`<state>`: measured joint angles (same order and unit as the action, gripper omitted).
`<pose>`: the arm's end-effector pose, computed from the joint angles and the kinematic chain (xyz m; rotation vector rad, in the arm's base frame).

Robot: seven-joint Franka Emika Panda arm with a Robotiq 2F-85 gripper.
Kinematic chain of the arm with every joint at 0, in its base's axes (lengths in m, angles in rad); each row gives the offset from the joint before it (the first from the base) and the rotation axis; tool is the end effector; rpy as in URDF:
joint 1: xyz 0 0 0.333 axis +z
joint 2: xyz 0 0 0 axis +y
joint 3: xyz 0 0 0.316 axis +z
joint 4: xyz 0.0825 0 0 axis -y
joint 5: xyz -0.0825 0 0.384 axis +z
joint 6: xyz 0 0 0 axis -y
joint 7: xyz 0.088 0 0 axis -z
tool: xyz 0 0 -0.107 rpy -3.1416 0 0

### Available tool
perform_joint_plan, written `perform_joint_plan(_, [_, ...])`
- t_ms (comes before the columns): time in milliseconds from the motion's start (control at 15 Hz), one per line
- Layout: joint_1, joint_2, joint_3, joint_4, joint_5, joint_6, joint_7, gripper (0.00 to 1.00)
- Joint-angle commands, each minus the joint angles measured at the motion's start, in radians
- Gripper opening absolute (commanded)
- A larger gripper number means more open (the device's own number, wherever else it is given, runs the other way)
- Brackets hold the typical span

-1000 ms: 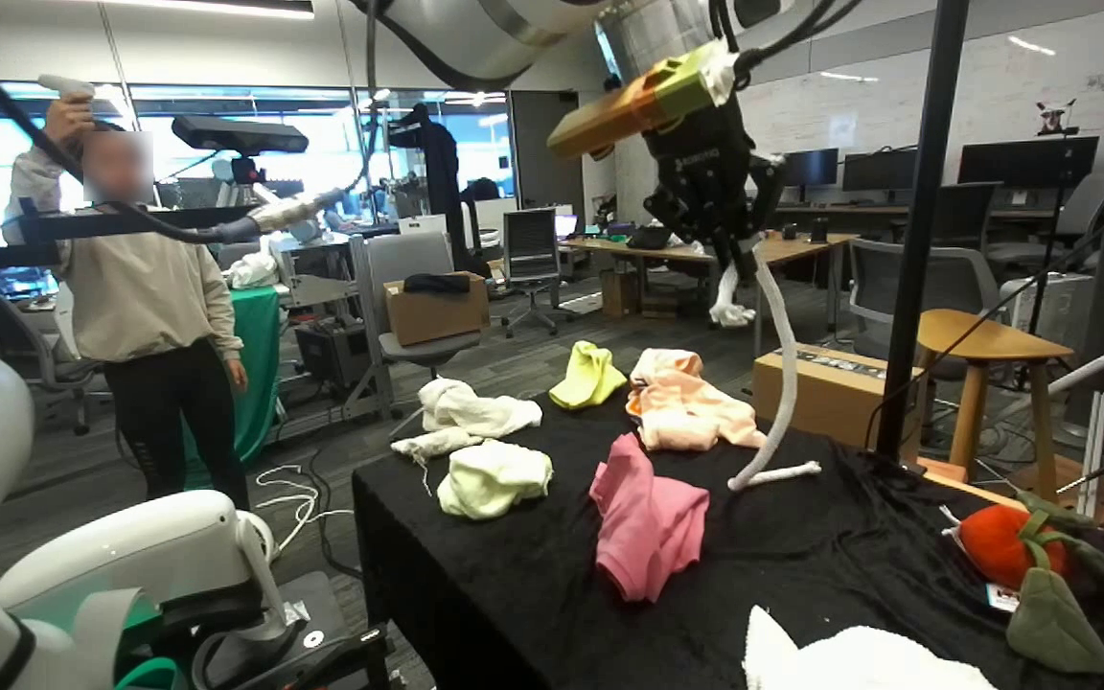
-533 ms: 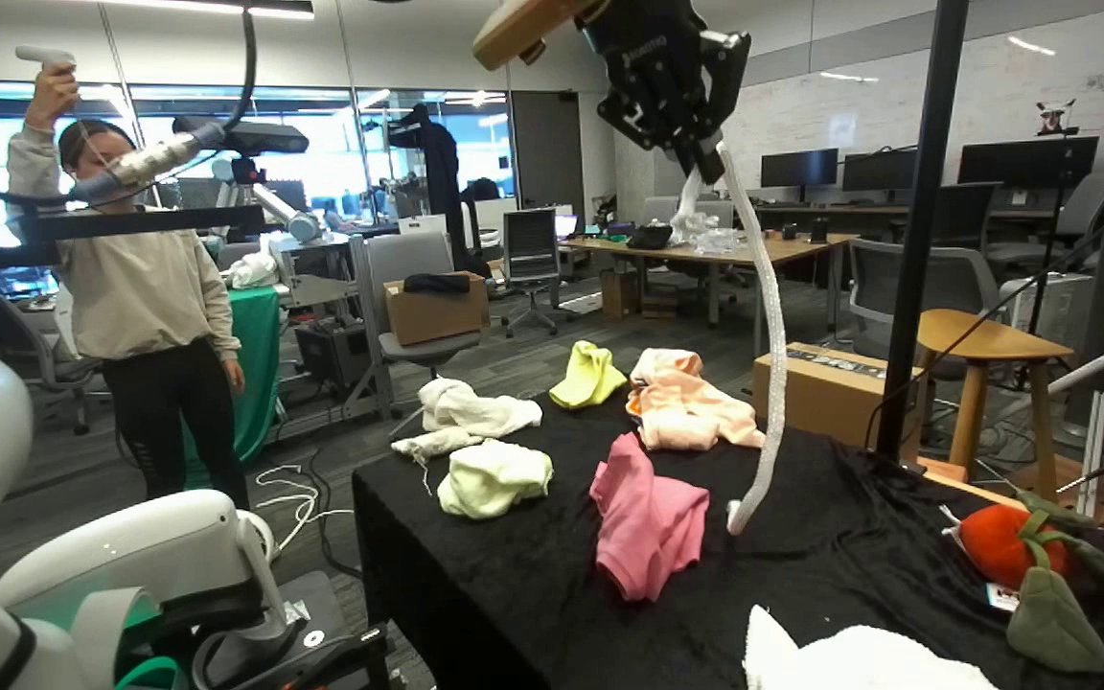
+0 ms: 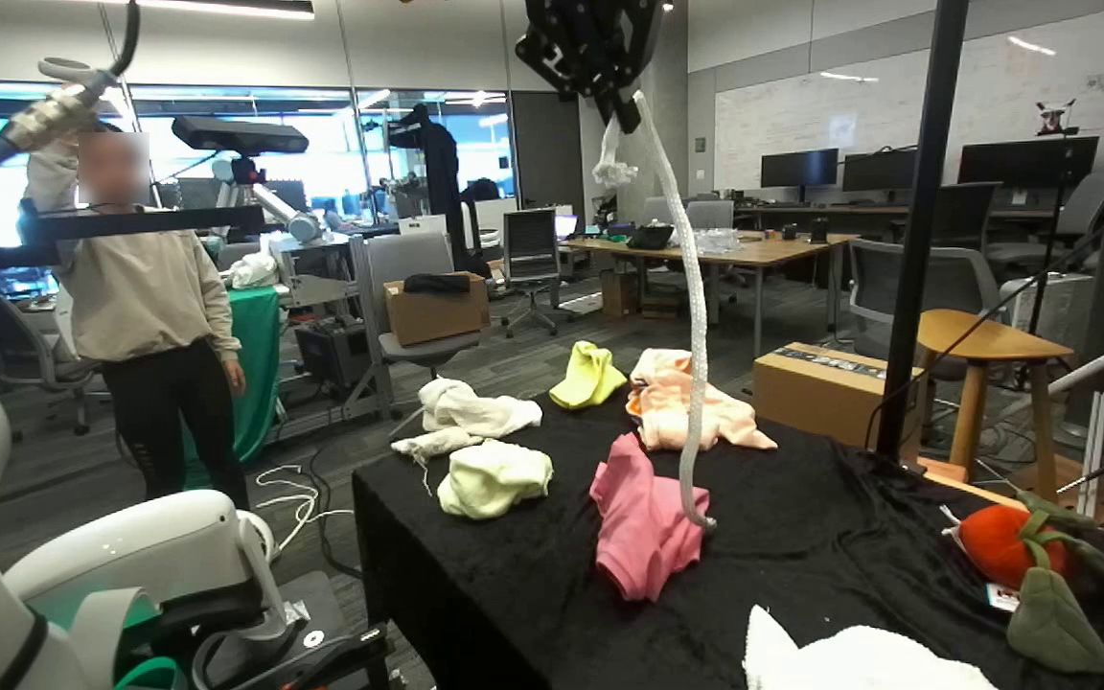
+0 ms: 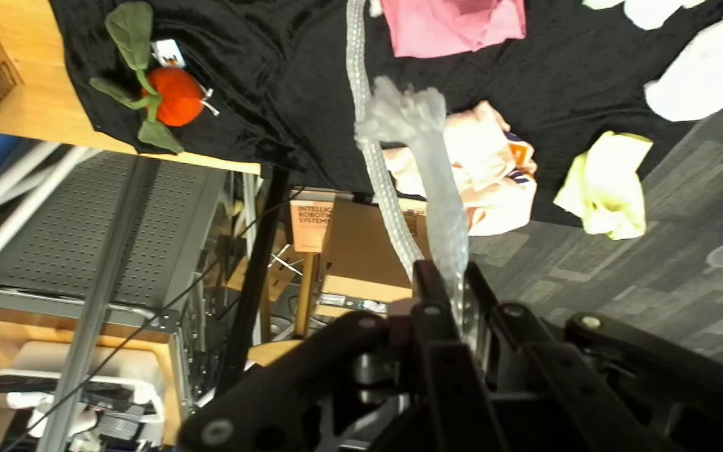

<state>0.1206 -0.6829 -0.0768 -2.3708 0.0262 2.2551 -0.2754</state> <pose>0.3878 0.0103 0.6234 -2.9685 -0.4663 -0.8801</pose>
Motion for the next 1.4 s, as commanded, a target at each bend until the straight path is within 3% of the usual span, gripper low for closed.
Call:
perform_joint_plan(0, [0.089, -0.014, -0.048, 0.002, 0.086, -0.039, -0.122, 0.1])
perform_joint_plan(400, [0.176, 0.166, -0.059, -0.009, 0.144, -0.051, -0.288, 0.1])
perform_joint_plan(733, [0.206, 0.435, -0.049, 0.049, 0.234, -0.075, -0.492, 0.1])
perform_joint_plan(1067, [0.159, 0.695, 0.048, 0.17, 0.29, -0.151, -0.69, 0.1])
perform_joint_plan(1333, [0.102, 0.862, 0.139, 0.313, 0.227, -0.259, -0.693, 0.1])
